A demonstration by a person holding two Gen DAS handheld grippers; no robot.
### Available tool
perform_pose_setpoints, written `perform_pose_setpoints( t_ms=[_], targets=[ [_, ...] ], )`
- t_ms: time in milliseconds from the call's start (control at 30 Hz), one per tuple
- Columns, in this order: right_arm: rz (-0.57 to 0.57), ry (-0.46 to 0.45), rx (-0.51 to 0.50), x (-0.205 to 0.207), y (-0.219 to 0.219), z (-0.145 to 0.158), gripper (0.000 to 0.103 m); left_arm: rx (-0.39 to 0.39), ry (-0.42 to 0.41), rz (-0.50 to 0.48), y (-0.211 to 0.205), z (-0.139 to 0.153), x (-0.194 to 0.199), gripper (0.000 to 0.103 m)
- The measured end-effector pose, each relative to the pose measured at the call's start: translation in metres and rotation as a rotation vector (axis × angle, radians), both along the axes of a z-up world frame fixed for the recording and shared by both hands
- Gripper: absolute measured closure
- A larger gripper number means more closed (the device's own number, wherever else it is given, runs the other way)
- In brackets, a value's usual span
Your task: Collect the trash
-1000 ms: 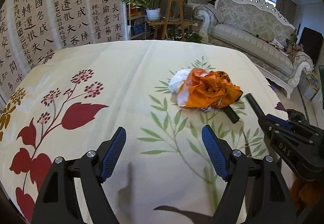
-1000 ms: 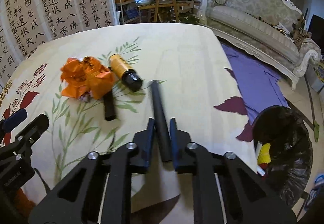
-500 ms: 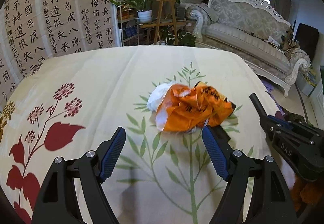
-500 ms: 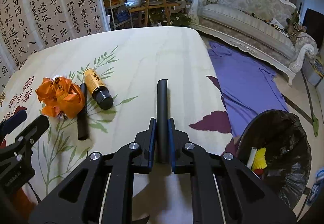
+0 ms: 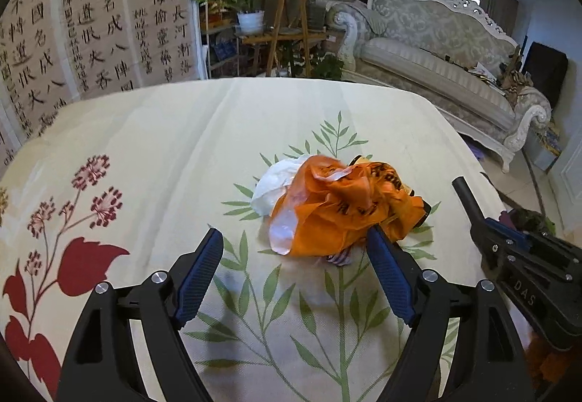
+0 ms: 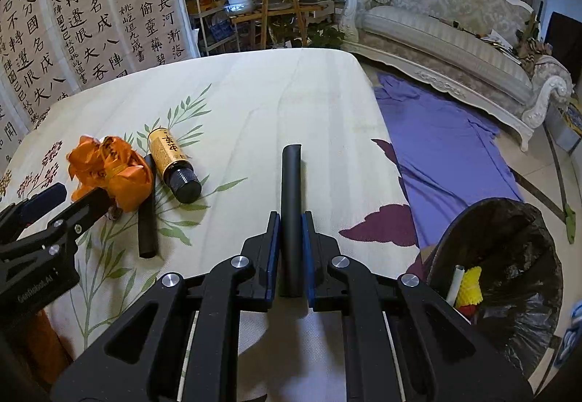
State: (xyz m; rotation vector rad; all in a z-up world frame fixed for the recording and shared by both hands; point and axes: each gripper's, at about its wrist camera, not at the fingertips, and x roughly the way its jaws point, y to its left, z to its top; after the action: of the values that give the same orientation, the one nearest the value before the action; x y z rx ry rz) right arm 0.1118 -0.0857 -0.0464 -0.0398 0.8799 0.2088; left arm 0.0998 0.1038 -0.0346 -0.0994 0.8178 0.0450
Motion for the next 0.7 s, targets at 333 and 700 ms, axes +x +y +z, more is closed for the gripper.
perform_pose_setpoints(
  t_ms=[333, 700],
  targets=[
    [0.0, 0.001, 0.002, 0.0001, -0.0002, -0.0001, 0.091, -0.036, 0.024, -0.043, -0.0007, -0.0048, -0.0025, 0.071],
    [0.0, 0.0, 0.001, 0.0, 0.0003, -0.0001, 0.091, -0.088, 0.037, -0.058, 0.0062, -0.0062, -0.0074, 0.102]
  ],
)
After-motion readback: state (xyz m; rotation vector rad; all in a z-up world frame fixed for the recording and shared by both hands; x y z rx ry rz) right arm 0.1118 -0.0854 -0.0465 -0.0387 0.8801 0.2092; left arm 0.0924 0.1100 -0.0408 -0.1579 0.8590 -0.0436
